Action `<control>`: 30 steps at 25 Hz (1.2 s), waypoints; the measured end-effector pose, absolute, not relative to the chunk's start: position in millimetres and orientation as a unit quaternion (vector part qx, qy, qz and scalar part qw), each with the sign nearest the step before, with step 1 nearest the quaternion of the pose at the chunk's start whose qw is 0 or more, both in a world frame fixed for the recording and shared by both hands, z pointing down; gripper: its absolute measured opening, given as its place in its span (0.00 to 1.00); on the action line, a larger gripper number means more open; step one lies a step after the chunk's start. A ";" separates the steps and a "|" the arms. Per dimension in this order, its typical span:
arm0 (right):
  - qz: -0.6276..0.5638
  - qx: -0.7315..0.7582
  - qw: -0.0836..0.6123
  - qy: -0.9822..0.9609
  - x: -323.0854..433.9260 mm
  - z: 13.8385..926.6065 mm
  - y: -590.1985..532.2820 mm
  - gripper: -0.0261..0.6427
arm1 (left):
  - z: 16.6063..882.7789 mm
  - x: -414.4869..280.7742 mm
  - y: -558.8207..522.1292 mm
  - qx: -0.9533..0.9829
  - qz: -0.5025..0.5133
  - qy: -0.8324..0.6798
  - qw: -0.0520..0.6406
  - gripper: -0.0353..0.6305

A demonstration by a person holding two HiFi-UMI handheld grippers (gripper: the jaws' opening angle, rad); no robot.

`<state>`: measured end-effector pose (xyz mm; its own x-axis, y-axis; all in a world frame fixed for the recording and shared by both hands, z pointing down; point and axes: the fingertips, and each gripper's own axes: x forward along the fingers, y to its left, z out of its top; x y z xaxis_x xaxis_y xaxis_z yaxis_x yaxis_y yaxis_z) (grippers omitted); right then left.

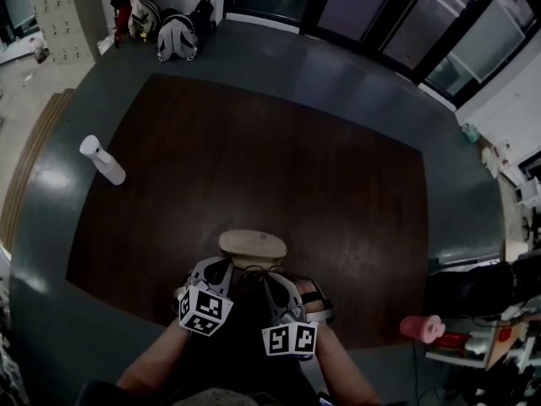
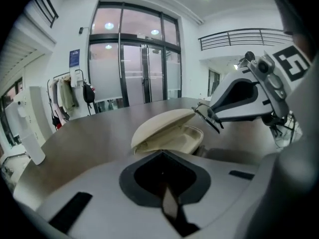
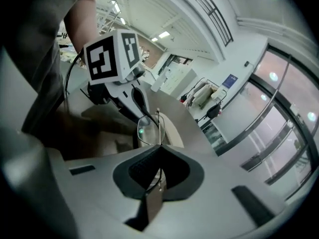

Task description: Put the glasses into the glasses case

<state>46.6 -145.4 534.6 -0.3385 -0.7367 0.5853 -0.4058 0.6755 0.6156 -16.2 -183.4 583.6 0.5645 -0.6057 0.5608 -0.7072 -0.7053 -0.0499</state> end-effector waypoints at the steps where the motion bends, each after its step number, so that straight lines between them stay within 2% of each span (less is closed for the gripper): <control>1: -0.190 0.351 0.460 -0.793 46.6 536.9 -147.3 0.02 | 585.7 -16.7 -183.9 0.880 0.281 -0.371 0.095 0.06; 14: -0.199 0.330 0.561 -0.733 55.1 560.5 -169.6 0.02 | 591.4 -13.6 -184.9 0.889 0.280 -0.349 0.102 0.06; 30: -0.212 0.409 0.547 -0.699 44.5 565.2 -195.7 0.02 | 591.4 -16.2 -184.6 0.892 0.278 -0.340 0.108 0.06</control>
<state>44.5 -195.7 565.2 -0.0675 -0.8036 0.5913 -0.3411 0.5756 0.7432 -16.2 -184.6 591.4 0.6144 -0.5455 0.5700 -0.6661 -0.7459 0.0042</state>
